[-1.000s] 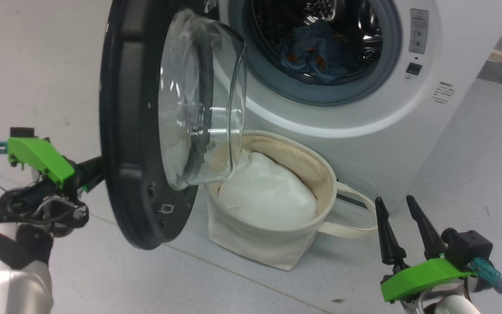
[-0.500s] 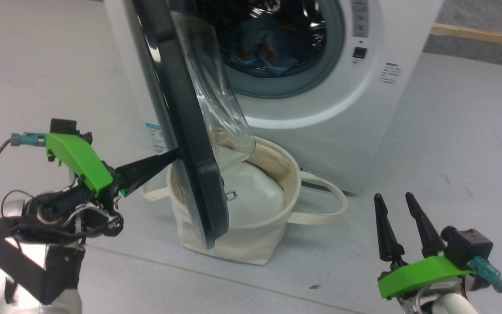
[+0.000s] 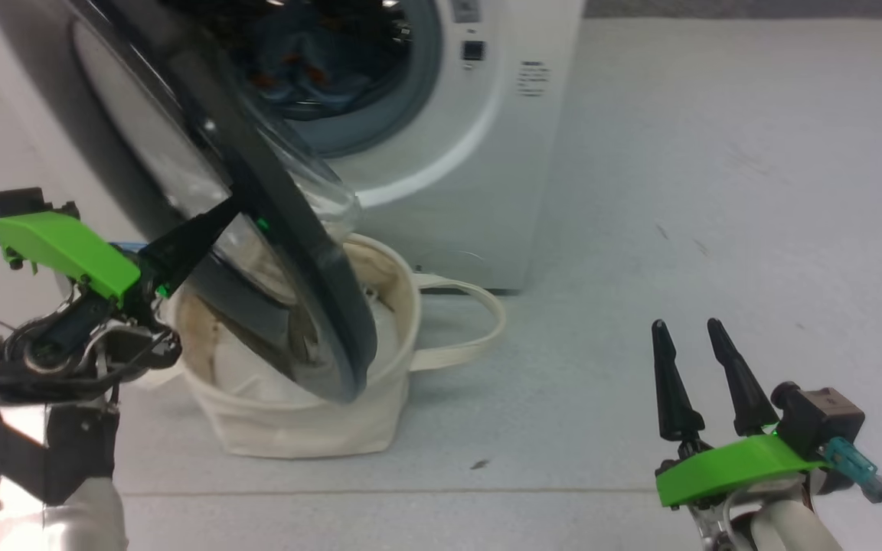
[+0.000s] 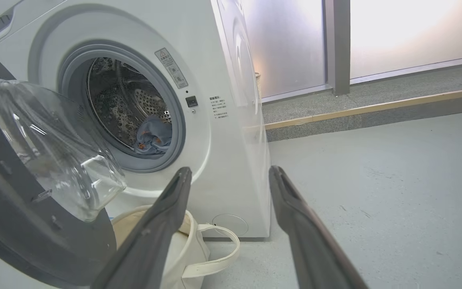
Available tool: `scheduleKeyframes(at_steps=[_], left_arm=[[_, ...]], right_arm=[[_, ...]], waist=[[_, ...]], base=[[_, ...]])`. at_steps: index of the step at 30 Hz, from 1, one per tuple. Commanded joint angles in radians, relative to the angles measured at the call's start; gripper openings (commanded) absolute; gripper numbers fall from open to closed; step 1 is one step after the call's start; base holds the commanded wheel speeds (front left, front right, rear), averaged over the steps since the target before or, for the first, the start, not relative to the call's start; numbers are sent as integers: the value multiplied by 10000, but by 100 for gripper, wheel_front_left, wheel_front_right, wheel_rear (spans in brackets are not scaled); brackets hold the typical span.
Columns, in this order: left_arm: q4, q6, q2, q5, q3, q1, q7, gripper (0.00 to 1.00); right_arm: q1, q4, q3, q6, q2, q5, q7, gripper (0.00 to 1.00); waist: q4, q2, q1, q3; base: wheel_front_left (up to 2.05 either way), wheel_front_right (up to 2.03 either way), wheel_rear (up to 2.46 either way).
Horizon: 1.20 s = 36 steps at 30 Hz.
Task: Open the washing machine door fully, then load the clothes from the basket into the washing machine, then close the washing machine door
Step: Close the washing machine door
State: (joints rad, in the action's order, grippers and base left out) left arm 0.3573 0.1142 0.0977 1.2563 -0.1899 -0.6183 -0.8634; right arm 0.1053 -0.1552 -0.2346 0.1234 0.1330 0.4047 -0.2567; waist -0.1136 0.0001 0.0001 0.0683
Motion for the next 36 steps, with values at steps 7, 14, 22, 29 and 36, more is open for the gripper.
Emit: scheduleKeyframes(at_steps=[7, 14, 22, 29, 36], left_arm=[[570, -643, 200, -178, -459, -1124, 907, 0], [1526, -1208, 208, -328, -488, -1592, 1531, 0], [2134, -1707, 158, -425, -314, -1657, 1707, 0], [2130, -1883, 159, -638, -24, -1390, 1641, 100], [839, -2425, 819, -2896, 1426, -263, 3752, 100]], right_arm=[[566, 423, -225, 73, -119, -144, -51, 100], [622, 415, -258, 73, -124, -96, -51, 100], [533, 406, -249, 73, -120, -54, -51, 100], [511, 321, -304, 73, -66, -6, -51, 100], [503, 287, -128, 73, 156, -1, -51, 100]], waist=[[-1613, -1, -1, 409], [-2123, -1, -1, 419], [-1626, -1, -1, 243], [-564, -1, -1, 34], [478, -1, -1, -254]], base=[[0, 0, 0], [0, 0, 0], [0, 0, 0], [0, 0, 0], [0, 0, 0]])
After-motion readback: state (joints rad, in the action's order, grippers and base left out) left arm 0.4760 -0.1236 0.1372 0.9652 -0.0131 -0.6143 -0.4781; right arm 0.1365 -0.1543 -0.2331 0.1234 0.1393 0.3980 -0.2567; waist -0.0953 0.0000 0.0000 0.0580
